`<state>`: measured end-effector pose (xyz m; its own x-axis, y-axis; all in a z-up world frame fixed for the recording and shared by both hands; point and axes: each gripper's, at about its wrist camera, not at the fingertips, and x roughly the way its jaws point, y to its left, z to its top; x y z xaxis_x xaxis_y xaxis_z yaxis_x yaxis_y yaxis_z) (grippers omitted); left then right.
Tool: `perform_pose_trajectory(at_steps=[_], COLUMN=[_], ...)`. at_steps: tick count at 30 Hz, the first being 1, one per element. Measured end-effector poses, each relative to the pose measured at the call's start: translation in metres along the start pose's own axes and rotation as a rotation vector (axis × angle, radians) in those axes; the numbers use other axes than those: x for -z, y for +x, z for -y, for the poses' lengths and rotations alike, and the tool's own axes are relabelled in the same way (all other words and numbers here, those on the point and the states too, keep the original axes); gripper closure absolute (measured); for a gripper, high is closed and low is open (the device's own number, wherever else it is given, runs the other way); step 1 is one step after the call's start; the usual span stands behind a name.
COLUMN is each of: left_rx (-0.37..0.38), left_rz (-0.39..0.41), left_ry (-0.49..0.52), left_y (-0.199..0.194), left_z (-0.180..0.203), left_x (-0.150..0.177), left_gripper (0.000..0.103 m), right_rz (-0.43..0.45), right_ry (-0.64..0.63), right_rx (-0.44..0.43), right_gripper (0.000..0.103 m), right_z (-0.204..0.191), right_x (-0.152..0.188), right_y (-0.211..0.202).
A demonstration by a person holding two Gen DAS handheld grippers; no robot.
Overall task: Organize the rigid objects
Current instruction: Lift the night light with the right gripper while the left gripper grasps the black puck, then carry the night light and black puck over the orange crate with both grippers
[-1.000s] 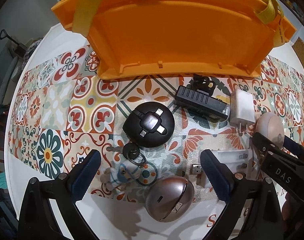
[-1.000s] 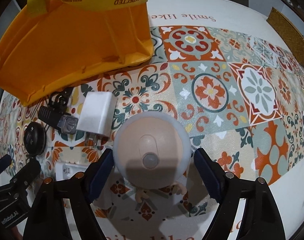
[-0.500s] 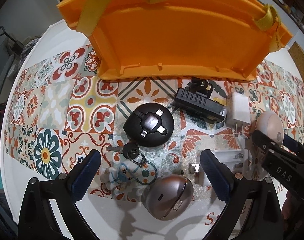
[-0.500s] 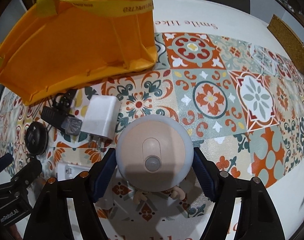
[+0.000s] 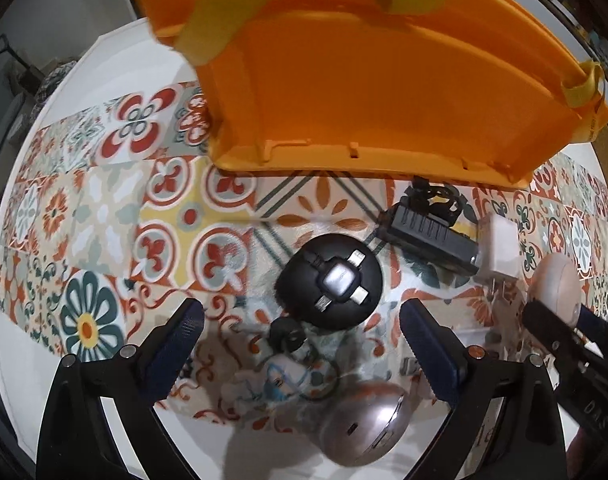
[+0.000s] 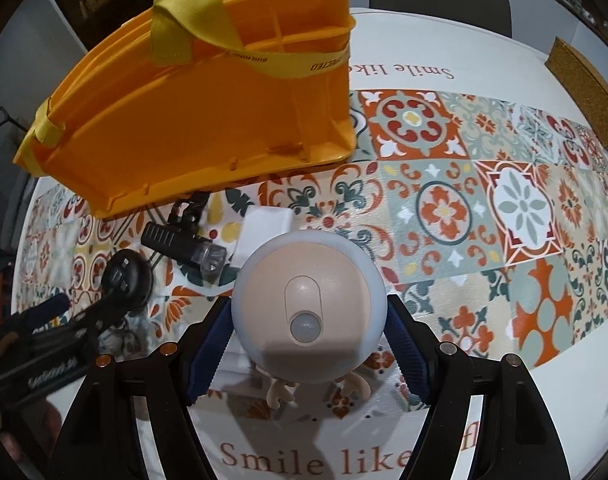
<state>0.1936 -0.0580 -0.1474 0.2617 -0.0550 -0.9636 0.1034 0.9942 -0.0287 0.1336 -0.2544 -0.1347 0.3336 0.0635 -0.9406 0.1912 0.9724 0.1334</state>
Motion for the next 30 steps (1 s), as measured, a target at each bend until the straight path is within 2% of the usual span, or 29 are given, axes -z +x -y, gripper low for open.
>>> perform_pose_trajectory(at_steps=[7, 13, 19, 22, 30], left_rx=[-0.028, -0.041, -0.018, -0.005, 0.011], left_rz=[0.002, -0.006, 0.005, 0.024, 0.034], left_ry=[0.038, 0.050, 0.068, 0.084, 0.091], left_y=[0.016, 0.032, 0.042, 0.040, 0.030], left_z=[0.010, 0.012, 0.016, 0.020, 0.017], left_x=[-0.012, -0.015, -0.008, -0.005, -0.002], left_gripper=[0.008, 0.019, 0.031, 0.041, 0.041], right_rz=[-0.018, -0.038, -0.051, -0.052, -0.054], right_ry=[0.024, 0.030, 0.015, 0.010, 0.001], right_rx=[0.010, 0.013, 0.015, 0.017, 0.023], right_gripper=[0.028, 0.028, 0.028, 0.028, 0.028], right_z=[0.006, 0.009, 0.005, 0.002, -0.004], right_x=[0.000, 0.001, 0.003, 0.004, 0.007], right_y=[0.008, 0.009, 0.013, 0.015, 0.011])
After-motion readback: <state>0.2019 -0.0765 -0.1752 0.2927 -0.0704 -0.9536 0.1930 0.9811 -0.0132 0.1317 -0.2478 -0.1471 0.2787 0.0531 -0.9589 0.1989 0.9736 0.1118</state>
